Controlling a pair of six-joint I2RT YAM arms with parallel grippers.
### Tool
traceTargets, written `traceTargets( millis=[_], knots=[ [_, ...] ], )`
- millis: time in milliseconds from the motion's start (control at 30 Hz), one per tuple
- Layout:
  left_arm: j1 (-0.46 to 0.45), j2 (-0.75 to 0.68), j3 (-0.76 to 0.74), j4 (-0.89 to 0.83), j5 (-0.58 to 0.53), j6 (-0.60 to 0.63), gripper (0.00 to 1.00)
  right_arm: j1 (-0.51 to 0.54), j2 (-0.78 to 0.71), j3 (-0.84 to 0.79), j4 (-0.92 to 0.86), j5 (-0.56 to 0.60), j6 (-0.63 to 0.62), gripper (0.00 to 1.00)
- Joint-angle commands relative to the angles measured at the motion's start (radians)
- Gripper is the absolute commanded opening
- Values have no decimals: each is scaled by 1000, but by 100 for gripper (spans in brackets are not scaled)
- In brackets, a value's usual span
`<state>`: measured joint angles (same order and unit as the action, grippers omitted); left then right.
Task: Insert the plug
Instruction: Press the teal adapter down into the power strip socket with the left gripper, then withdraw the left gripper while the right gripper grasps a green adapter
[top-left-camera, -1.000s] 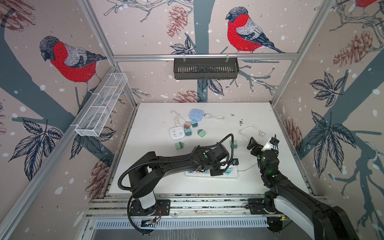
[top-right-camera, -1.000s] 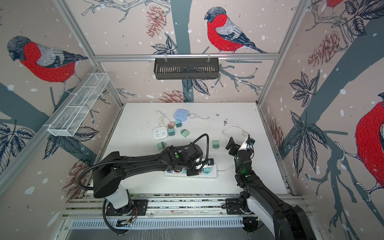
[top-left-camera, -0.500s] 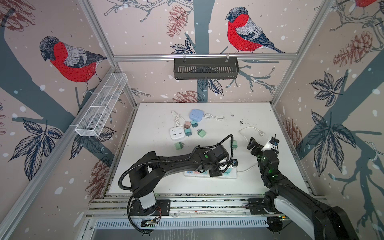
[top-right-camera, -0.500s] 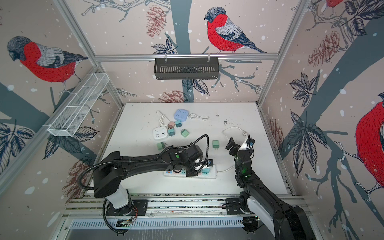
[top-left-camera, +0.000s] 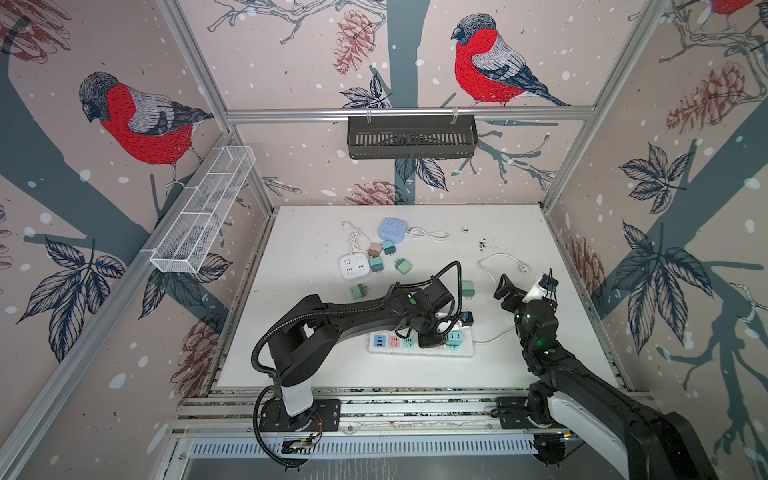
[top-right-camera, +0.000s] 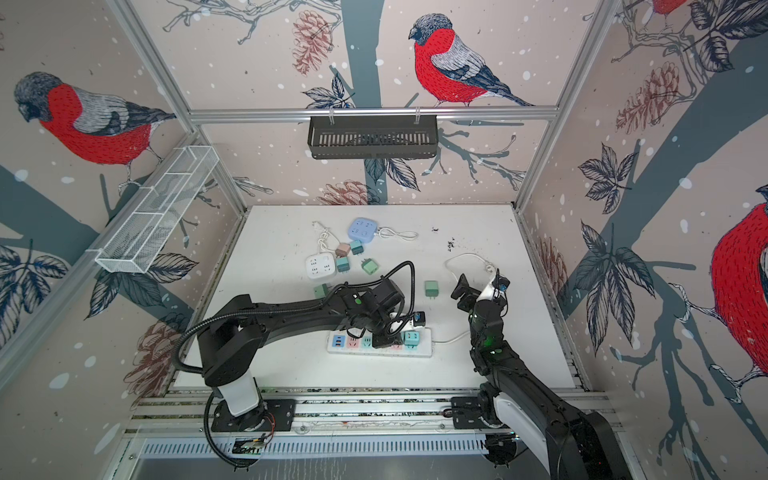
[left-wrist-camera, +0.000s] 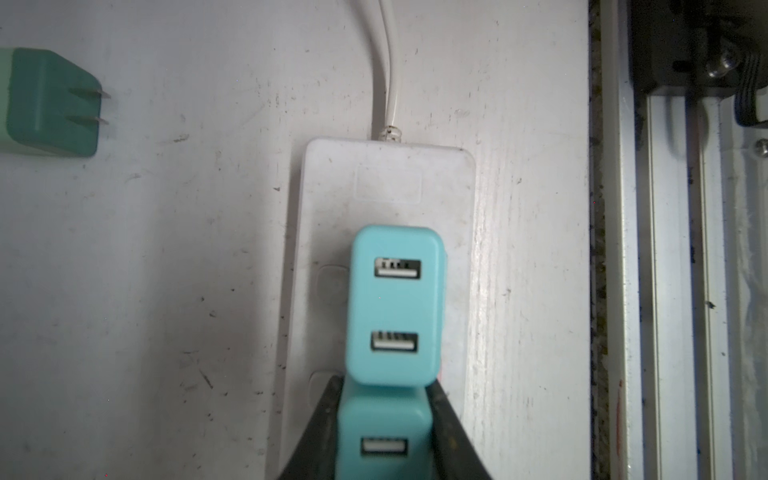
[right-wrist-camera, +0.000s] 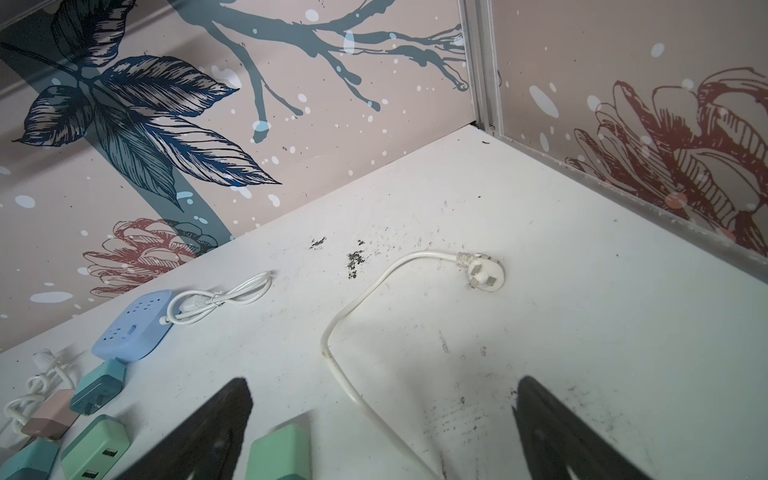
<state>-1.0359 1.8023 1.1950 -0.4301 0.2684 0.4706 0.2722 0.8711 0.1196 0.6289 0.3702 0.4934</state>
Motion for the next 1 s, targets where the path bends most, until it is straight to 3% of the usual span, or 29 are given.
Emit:
traceTargets(
  millis=[0,100,167,233,400,567,833,967],
  knots=[
    [2,46,10,-64,-27,27,0,0,2,7,25,-2,-6,100],
    [2,50,21,-57,-57,18,3,-1,1,7,26,-3,-4,100],
    [2,32,27,-46,-98,6,29,0,0,5,27,-4,-5,100],
    [2,-1,33,-44,-127,0,97,1,-3,5,26,-3,-6,100],
    [2,-177,-8,3,-178,-25,98,-7,11,25,1,-7,-3,100],
    [3,-485,-212,242,-262,-109,98,27,-7,176,-243,24,-14,100],
    [92,-1028,-715,682,-642,-446,98,361,48,353,-419,82,-44,100],
    [210,-1235,-899,734,-658,-570,98,464,183,431,-501,104,-21,98]
  ],
)
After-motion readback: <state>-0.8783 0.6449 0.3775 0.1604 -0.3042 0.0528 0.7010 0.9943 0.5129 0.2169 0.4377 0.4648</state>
